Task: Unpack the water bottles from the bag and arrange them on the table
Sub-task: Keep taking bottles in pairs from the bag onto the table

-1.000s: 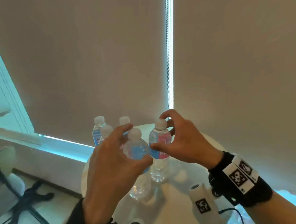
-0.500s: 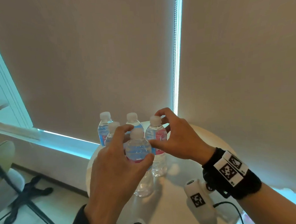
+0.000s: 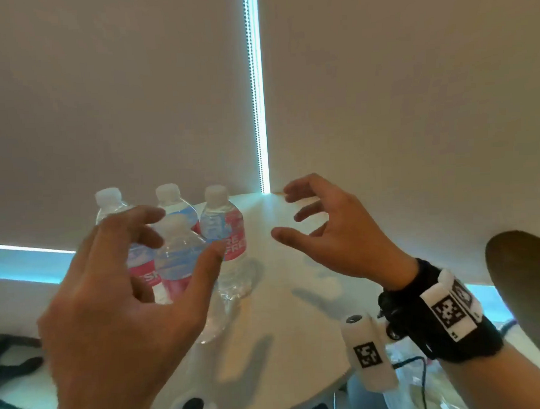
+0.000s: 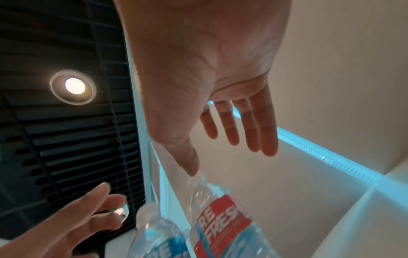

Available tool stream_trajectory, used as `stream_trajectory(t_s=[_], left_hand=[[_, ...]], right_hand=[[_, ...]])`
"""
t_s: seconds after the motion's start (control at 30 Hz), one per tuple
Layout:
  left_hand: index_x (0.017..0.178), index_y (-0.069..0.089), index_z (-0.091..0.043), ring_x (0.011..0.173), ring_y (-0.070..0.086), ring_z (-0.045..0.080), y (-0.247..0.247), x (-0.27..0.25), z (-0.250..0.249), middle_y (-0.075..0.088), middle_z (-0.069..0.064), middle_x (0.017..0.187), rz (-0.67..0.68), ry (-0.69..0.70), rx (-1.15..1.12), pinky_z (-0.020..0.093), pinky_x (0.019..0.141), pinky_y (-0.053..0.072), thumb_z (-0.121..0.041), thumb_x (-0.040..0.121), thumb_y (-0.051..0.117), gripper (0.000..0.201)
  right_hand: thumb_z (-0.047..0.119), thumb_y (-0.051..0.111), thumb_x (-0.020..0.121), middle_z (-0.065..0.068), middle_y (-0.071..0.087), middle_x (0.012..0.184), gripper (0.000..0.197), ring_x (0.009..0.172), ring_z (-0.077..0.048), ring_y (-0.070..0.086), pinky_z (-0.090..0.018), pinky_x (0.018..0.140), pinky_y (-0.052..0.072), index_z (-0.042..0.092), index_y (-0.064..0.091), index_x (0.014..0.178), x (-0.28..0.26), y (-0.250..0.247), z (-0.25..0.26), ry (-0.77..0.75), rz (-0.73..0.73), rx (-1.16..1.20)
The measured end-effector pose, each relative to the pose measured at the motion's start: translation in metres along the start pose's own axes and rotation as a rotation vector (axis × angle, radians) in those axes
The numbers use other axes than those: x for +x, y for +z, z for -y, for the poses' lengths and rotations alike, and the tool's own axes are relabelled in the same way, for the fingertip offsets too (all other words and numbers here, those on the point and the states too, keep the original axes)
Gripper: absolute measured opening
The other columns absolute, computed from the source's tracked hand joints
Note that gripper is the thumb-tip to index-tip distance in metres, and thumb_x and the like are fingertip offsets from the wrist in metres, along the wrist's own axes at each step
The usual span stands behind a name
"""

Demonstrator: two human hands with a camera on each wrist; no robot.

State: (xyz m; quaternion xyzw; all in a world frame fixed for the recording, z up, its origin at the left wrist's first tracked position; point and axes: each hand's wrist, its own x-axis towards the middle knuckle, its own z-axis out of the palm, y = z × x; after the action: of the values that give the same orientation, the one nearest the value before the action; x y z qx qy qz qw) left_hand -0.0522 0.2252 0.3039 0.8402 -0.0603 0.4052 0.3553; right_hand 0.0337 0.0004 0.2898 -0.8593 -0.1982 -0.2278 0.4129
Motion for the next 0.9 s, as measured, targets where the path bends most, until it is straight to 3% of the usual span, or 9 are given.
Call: stream_trajectory(t_s=[0.1,0.2,0.3,0.4,0.5,0.57,0.7,0.8,0.9], left_hand=[[0.101,0.056,-0.036,0.039,0.049,0.02,0.02,-0.017,-0.019,0.061,-0.013,0.078,0.133,0.111,-0.208,0.028,0.049,0.043,-0.066,0.076,0.064,0.04],[0.091,0.067,-0.026,0.034,0.048,0.01,0.057,-0.045,-0.039,0.06,-0.015,0.065,0.269,0.292,-0.206,0.025,0.042,0.044,-0.047,0.08,0.07,0.023],[0.086,0.07,-0.028,0.036,0.046,0.004,0.108,-0.082,-0.058,0.059,-0.014,0.061,0.473,0.375,-0.254,0.02,0.041,0.048,-0.046,0.079,0.069,0.02],[0.086,0.065,-0.033,0.046,0.053,0.004,0.169,-0.131,-0.08,0.06,-0.016,0.061,0.709,0.368,-0.289,0.011,0.048,0.041,-0.049,0.076,0.07,0.019],[0.103,0.059,-0.036,0.071,0.061,0.001,0.216,-0.162,-0.076,0.066,-0.019,0.089,0.96,0.254,-0.198,0.014,0.065,0.043,-0.052,0.087,0.059,0.023],[0.117,0.054,-0.035,0.088,0.065,0.006,0.257,-0.189,-0.072,0.062,-0.018,0.113,1.032,0.229,-0.149,0.018,0.074,0.048,-0.049,0.091,0.054,0.03],[0.139,0.041,-0.029,0.088,0.071,0.014,0.322,-0.222,-0.059,0.047,-0.004,0.142,1.071,0.209,-0.005,0.024,0.074,0.059,-0.042,0.091,0.055,0.051],[0.149,0.033,-0.024,0.083,0.073,0.017,0.35,-0.231,-0.046,0.041,0.002,0.15,1.067,0.247,0.126,0.025,0.071,0.061,-0.043,0.094,0.052,0.061],[0.151,0.035,-0.023,0.071,0.071,0.016,0.369,-0.236,-0.04,0.043,0.003,0.148,1.053,0.285,0.211,0.025,0.062,0.061,-0.044,0.094,0.053,0.064]], right_hand=[[0.038,0.08,0.077,0.011,0.066,0.111,0.041,0.096,-0.007,0.067,-0.025,0.065,0.061,0.025,0.061,0.11,-0.042,-0.038,-0.028,0.12,-0.115,0.01],[0.036,0.079,0.078,0.01,0.068,0.107,0.035,0.098,-0.008,0.067,-0.022,0.072,0.059,0.023,0.064,0.106,-0.092,-0.077,-0.068,0.268,-0.194,-0.067],[0.028,0.08,0.079,0.01,0.069,0.102,0.028,0.093,-0.01,0.068,-0.024,0.072,0.059,0.021,0.065,0.102,-0.151,-0.104,-0.117,0.465,-0.252,-0.159],[0.021,0.082,0.079,0.009,0.069,0.096,0.023,0.089,-0.015,0.068,-0.023,0.068,0.057,0.02,0.066,0.095,-0.218,-0.121,-0.165,0.675,-0.28,-0.238],[0.023,0.082,0.079,0.009,0.068,0.092,0.022,0.085,-0.017,0.067,-0.028,0.072,0.057,0.025,0.064,0.091,-0.253,-0.103,-0.2,0.759,-0.183,-0.26],[0.024,0.082,0.078,0.011,0.067,0.091,0.024,0.081,-0.018,0.066,-0.027,0.07,0.056,0.029,0.061,0.089,-0.277,-0.097,-0.221,0.829,-0.16,-0.258],[0.024,0.077,0.082,0.006,0.064,0.101,0.036,0.085,-0.013,0.063,-0.018,0.072,0.05,0.027,0.057,0.113,-0.295,-0.075,-0.25,0.891,-0.094,-0.213],[0.022,0.074,0.084,0.004,0.059,0.12,0.056,0.105,-0.012,0.059,-0.03,0.093,0.052,0.026,0.05,0.134,-0.285,-0.055,-0.266,0.842,-0.051,-0.252],[0.027,0.068,0.089,0.001,0.046,0.149,0.075,0.13,-0.019,0.052,-0.042,0.107,0.047,0.031,0.027,0.152,-0.27,-0.043,-0.285,0.808,0.057,-0.334]])
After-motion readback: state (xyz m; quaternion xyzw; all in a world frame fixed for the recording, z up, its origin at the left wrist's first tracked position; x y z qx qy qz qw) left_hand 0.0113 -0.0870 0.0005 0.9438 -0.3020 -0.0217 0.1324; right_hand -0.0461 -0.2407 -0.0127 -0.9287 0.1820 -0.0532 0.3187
